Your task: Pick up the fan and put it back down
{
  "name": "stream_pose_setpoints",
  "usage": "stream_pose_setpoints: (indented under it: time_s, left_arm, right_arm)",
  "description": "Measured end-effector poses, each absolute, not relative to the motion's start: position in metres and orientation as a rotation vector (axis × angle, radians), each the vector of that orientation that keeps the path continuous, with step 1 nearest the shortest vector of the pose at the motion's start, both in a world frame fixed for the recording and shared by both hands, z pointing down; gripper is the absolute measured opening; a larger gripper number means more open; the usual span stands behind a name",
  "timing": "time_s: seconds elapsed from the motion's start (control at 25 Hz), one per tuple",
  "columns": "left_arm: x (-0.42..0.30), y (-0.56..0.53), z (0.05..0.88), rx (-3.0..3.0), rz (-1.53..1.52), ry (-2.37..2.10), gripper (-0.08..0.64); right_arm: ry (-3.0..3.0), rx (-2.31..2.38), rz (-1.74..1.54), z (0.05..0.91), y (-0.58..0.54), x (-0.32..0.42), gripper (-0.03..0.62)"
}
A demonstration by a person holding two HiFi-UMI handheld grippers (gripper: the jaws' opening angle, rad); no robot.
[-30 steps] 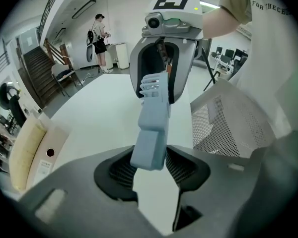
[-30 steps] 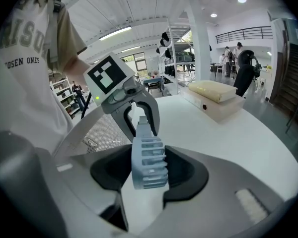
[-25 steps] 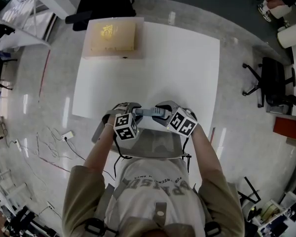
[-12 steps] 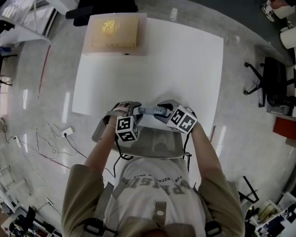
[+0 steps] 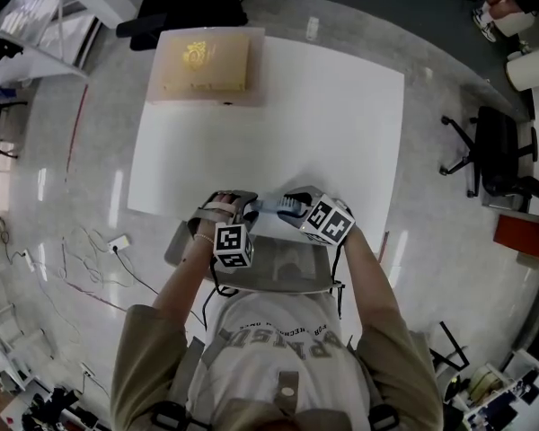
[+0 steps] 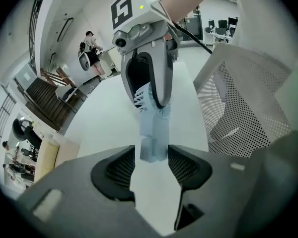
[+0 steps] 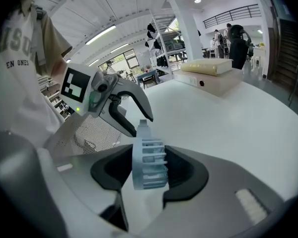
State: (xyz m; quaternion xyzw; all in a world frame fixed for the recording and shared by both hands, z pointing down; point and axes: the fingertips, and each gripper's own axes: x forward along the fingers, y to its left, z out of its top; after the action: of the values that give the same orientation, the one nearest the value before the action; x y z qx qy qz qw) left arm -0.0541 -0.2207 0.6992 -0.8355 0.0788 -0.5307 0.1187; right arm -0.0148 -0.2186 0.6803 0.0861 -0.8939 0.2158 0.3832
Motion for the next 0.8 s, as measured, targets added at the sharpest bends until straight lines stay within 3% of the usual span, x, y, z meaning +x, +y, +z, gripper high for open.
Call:
stream_pose_setpoints:
  time_s: [0.8]
  left_arm:
    - [-0.0486, -0.2250, 0.7007, -2.373, -1.543, 0.243, 0.186]
  right_arm:
    - [-2.280, 0.244, 0.622, 0.6876, -0.2270, -0.0125, 0.189]
